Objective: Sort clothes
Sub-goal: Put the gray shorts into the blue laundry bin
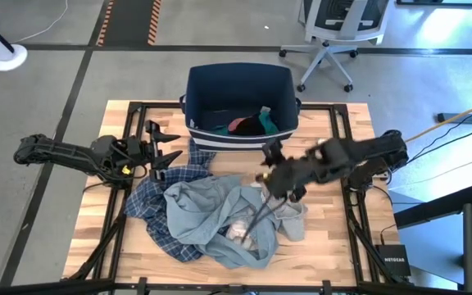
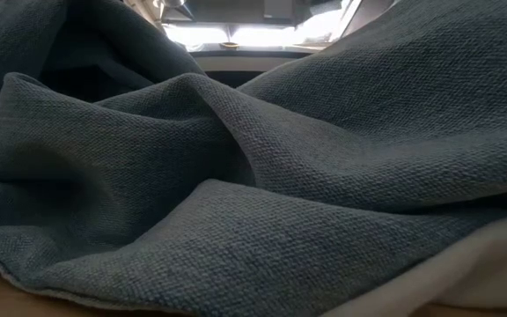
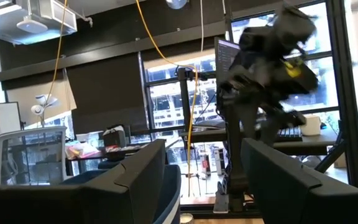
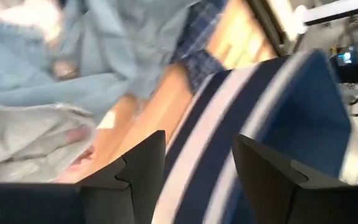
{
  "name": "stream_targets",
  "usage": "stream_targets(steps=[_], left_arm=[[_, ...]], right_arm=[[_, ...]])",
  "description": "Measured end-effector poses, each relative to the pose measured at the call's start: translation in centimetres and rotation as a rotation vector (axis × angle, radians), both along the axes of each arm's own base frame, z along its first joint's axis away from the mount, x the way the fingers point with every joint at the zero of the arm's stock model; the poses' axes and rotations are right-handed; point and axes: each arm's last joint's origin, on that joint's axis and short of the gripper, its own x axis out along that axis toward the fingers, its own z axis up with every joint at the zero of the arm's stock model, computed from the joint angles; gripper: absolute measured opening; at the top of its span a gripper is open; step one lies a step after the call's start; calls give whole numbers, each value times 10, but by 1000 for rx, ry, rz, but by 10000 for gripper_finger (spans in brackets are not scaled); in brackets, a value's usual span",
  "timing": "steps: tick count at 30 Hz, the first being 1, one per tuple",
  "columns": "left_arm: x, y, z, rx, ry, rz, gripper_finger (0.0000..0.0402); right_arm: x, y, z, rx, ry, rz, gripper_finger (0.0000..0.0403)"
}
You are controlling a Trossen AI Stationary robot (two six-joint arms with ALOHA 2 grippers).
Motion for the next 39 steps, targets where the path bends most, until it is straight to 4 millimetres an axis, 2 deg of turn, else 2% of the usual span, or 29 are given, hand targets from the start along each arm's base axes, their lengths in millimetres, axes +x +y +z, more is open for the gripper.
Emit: stream_targets(steps=[7,13,20,24,31,39], left_arm=[[0,0,0,-9,0,-4,208],[0,0,0,-8,0,-3,208],[0,0,0,-4,1,-2,208],[0,0,0,0,2,0,208],[0,0,0,-2,1,-1,208],[0,0,0,-3,1,-1,208]], right_arm=[[-12,41,-43,33,154,61,205],[-22,66,-84,70,228,40,205],[-28,72,-135,164,319,-96,204],[-36,78,-157,229,371,-175,204],[-44,88,-174,282,369,-217,204],[-49,80,-198,179,317,-268,204]])
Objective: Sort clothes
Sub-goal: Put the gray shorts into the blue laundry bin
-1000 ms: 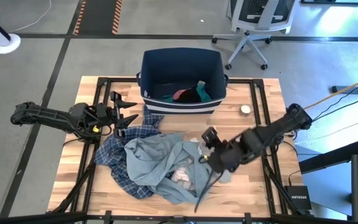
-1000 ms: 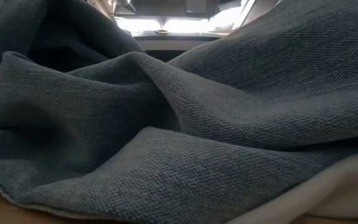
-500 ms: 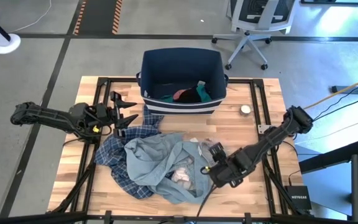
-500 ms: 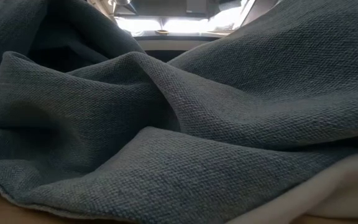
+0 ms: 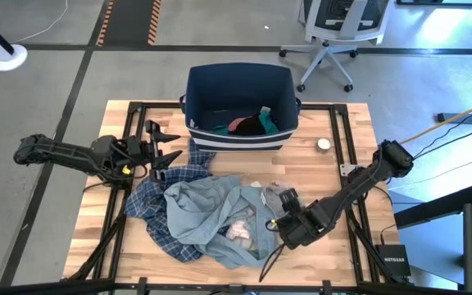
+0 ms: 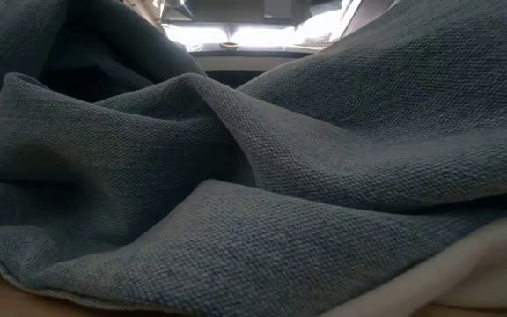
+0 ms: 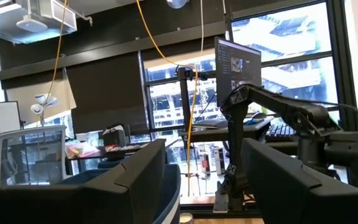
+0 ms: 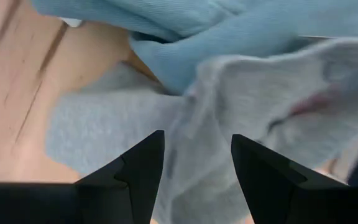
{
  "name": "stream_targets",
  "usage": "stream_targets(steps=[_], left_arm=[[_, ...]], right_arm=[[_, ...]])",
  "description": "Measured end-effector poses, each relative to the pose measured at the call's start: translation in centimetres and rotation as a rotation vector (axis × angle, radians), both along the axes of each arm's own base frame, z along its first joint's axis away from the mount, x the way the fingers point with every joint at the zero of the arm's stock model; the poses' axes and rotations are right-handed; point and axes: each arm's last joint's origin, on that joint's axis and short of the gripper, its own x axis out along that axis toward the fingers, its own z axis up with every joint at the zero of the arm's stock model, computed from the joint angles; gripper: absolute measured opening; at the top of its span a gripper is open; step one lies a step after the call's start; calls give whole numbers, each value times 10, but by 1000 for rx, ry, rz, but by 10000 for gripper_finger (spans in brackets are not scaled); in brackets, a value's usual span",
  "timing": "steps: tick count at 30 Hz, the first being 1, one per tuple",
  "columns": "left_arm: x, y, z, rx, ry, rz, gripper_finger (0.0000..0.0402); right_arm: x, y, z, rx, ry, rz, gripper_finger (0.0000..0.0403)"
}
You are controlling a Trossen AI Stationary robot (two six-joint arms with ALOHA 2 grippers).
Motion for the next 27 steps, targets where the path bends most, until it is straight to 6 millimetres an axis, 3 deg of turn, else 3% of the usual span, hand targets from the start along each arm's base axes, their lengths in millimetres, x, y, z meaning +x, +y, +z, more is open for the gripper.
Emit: stream_targets(steps=[8,11,17,19,24,27], left_arm=[[0,0,0,3,1,2,208],[0,0,0,2,1,1,208],[0,0,0,1,0,1,208],[0,0,0,0,0,1,208],[0,0,0,0,0,1,208],[0,0,0,2,0,2,208]], right_arm=[[-2,1,-20,64,0,8,186],[-3,-1,-22,47,-1,9,146],[-3,-1,-22,29,3,40,25],[-3,-1,-21,19,1,51,13],[-2,-2,5,15,-43,57,37],[-4,-5,30,-8,-97,52,26]])
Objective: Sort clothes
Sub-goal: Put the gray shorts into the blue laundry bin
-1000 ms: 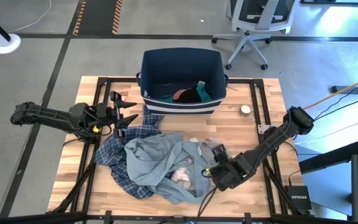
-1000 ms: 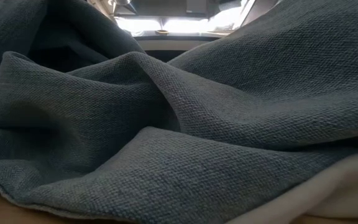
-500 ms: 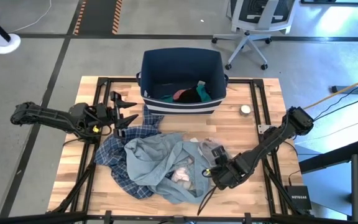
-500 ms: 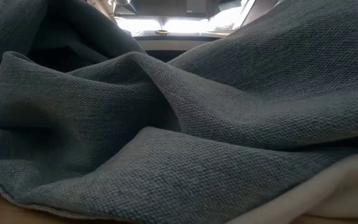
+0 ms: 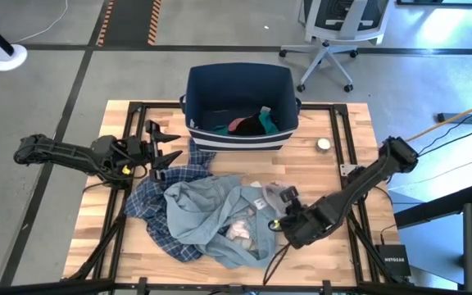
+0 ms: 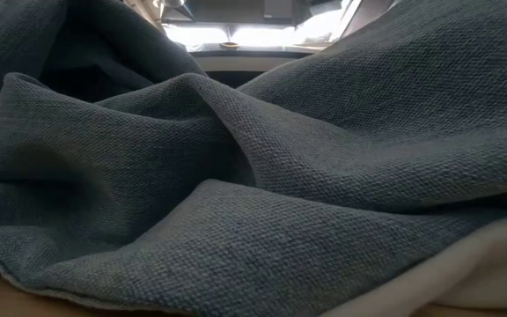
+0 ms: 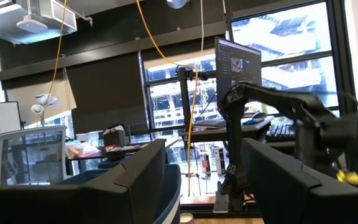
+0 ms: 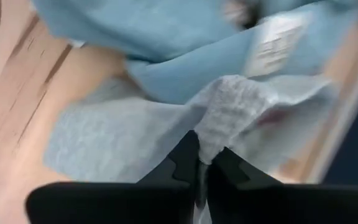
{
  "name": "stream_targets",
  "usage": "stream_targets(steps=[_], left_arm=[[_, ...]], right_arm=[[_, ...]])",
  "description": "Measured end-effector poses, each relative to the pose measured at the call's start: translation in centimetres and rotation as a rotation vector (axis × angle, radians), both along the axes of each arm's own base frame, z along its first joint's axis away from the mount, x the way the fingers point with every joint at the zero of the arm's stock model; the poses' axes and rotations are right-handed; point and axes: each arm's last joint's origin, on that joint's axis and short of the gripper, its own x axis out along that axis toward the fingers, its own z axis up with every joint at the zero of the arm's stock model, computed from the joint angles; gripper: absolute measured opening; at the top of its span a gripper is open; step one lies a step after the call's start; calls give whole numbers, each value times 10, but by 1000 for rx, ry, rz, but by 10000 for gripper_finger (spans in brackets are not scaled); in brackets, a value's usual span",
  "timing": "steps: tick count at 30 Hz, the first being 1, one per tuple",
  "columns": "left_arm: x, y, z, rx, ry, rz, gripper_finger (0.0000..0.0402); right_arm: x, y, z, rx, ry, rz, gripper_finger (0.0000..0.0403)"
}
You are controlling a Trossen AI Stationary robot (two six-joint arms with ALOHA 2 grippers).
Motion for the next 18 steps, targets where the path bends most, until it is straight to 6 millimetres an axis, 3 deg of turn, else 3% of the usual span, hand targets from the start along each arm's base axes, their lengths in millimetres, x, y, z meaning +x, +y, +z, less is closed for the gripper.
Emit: stream_targets(steps=[4,10,18], left_arm=[[0,0,0,-2,-1,-1,208],[0,0,0,-3,-1,-1,208],[0,0,0,-3,-2,-1,208]], right_arm=[[-7,-8,34,-36,-94,-7,9],[-14,-26,76,-60,-231,-18,26],[-14,-56,123,-136,-380,-9,9]])
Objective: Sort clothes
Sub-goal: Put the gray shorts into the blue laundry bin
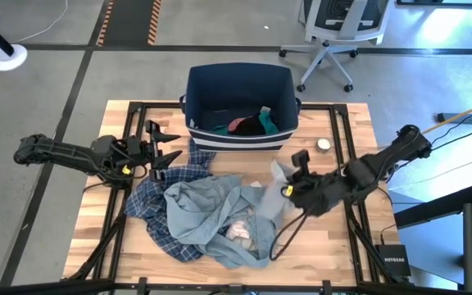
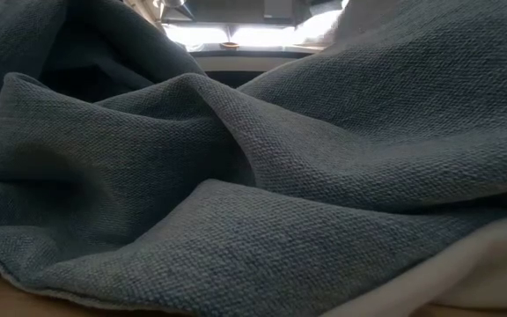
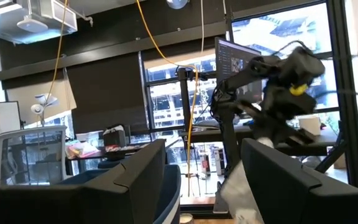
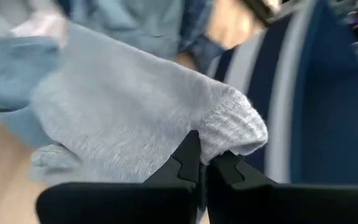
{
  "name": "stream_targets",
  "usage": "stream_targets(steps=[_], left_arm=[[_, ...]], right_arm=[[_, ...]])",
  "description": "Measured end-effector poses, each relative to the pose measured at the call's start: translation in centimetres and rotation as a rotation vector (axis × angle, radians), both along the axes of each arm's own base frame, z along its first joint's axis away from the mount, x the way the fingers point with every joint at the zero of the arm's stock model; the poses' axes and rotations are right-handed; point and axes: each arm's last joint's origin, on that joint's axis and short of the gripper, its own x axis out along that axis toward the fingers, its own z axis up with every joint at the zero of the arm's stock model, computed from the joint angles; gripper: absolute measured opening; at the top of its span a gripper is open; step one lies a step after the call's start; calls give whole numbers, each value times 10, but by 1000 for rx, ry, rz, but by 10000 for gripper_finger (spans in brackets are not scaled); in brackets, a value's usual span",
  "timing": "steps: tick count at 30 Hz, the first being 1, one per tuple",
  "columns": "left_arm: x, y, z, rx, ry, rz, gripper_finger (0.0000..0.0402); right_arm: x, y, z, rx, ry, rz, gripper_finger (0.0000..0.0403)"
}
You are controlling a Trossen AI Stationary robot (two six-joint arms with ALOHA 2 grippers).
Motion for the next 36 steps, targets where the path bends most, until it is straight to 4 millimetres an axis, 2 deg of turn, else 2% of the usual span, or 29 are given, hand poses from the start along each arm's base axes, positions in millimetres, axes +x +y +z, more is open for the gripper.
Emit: stream_targets(steps=[5,16,29,36], left_arm=[[0,0,0,3,1,1,208],[0,0,0,5,1,2,208],[0,0,0,10,2,4,208],[0,0,0,12,3,5,208]], right_arm=[[3,-19,29,-67,-84,-22,24],[18,-68,84,-247,-263,-97,19],[39,-136,122,-449,-492,-149,22],[43,-172,123,-486,-507,-229,24]])
